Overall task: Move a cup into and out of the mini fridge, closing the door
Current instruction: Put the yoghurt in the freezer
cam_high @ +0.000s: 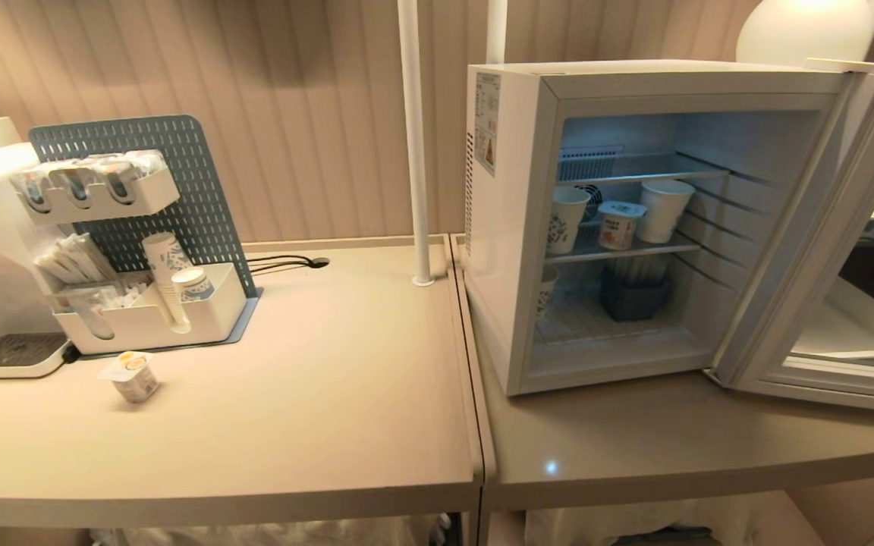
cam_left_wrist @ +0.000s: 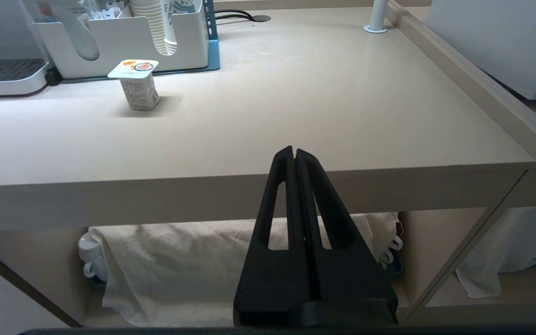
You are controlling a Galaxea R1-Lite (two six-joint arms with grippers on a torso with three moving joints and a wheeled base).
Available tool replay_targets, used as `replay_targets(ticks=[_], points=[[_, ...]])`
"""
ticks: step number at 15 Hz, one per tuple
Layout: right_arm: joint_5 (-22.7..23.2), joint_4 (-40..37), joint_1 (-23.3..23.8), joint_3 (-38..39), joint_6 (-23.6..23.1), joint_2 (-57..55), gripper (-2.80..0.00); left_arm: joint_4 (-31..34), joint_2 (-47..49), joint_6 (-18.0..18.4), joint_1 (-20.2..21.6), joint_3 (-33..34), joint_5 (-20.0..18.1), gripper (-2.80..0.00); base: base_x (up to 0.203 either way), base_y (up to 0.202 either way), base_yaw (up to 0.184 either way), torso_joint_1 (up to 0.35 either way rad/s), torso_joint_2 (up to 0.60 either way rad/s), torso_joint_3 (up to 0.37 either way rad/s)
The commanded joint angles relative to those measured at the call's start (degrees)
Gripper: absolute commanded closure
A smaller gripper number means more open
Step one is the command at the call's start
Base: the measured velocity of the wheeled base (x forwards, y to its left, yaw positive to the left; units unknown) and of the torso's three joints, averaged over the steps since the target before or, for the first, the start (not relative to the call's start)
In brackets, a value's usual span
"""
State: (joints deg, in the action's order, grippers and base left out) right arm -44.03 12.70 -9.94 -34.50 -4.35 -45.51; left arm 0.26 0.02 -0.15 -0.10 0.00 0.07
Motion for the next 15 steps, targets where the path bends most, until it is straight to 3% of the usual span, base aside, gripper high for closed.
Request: replay_targets(ticks=[1, 3, 6, 9, 11, 12, 14, 15], points=[[-5.55, -2.5, 5.29, 1.7, -0.79, 15.86, 0.0, 0.01, 0.06, -0.03, 0.01, 0.0, 0.01, 0.0, 0.0, 0.0, 0.0, 0.0, 0.0, 0.0], [-2.42, -5.38, 9.17, 4.27, -1.98, 25.51, 0.0, 0.01, 0.06, -0.03, 0.01, 0.0, 0.01, 0.0, 0.0, 0.0, 0.0, 0.0, 0.0, 0.0], [3.93, -9.4, 10.07, 10.83, -2.55, 40.12, 0.0, 0.01, 0.06, -0.03, 0.01, 0.0, 0.01, 0.0, 0.0, 0.0, 0.0, 0.0, 0.0, 0.0], [19.22, -4.59, 10.04, 26.47, -0.95, 45.97, 0.0, 0.01, 0.06, -0.11, 0.01, 0.0, 0.01, 0.0, 0.0, 0.0, 0.0, 0.0, 0.0, 0.0], [35.46, -4.15, 10.04, 34.15, 0.48, 45.72, 0.0, 0.01, 0.06, -0.03, 0.01, 0.0, 0.01, 0.0, 0.0, 0.0, 0.0, 0.0, 0.0, 0.0], [41.49, -6.76, 10.03, 34.6, 1.37, 45.66, 0.0, 0.01, 0.06, -0.03, 0.01, 0.0, 0.01, 0.0, 0.0, 0.0, 0.0, 0.0, 0.0, 0.0], [44.52, -18.02, 10.03, 33.05, 1.16, 45.54, 0.0, 0.01, 0.06, -0.03, 0.01, 0.0, 0.01, 0.0, 0.0, 0.0, 0.0, 0.0, 0.0, 0.0], [44.93, -18.68, 10.03, 32.66, 1.04, 45.47, 0.0, 0.01, 0.06, -0.03, 0.01, 0.0, 0.01, 0.0, 0.0, 0.0, 0.0, 0.0, 0.0, 0.0]])
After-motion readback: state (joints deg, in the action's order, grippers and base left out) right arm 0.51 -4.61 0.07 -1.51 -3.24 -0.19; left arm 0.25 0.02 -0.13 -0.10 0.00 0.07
